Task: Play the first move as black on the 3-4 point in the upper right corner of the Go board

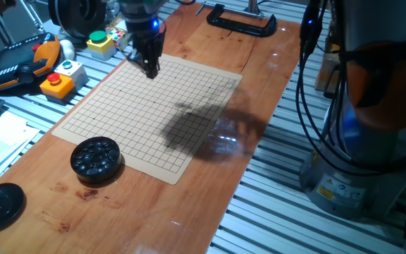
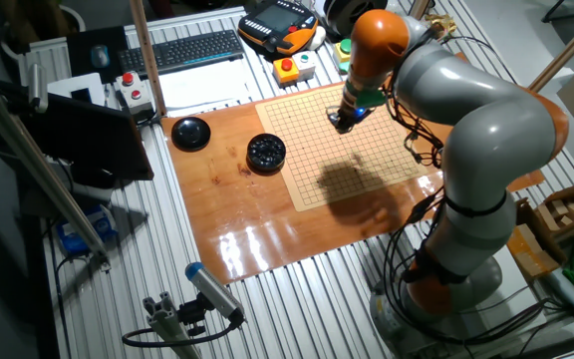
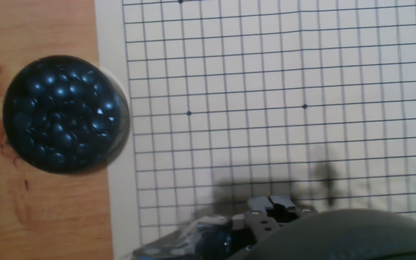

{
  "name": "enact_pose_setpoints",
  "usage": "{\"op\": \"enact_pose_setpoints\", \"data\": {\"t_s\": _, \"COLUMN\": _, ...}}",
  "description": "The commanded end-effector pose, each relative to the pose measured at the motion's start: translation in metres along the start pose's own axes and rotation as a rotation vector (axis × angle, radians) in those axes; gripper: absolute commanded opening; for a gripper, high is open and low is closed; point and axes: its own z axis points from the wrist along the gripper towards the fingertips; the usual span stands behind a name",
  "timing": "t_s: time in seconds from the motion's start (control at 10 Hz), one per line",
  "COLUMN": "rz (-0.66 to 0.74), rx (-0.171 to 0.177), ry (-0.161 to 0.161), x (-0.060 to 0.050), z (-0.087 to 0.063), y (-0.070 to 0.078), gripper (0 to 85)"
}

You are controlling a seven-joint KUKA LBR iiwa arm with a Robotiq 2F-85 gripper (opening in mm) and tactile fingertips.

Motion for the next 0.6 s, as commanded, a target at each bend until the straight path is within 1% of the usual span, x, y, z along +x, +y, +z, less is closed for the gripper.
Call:
{"op": "enact_pose_setpoints", "data": {"t_s": 0.0, "rz": 0.003, "rx": 0.001, "ry": -0.002, "x": 0.0, "z": 0.001, "y": 0.005, "gripper": 0.7}}
{"op": "enact_pose_setpoints", "data": {"t_s": 0.1, "rz": 0.005, "rx": 0.003, "ry": -0.002, "x": 0.0, "z": 0.002, "y": 0.009, "gripper": 0.7}}
{"op": "enact_pose_setpoints", "data": {"t_s": 0.5, "rz": 0.005, "rx": -0.008, "ry": 0.0, "x": -0.004, "z": 0.007, "y": 0.018, "gripper": 0.7}}
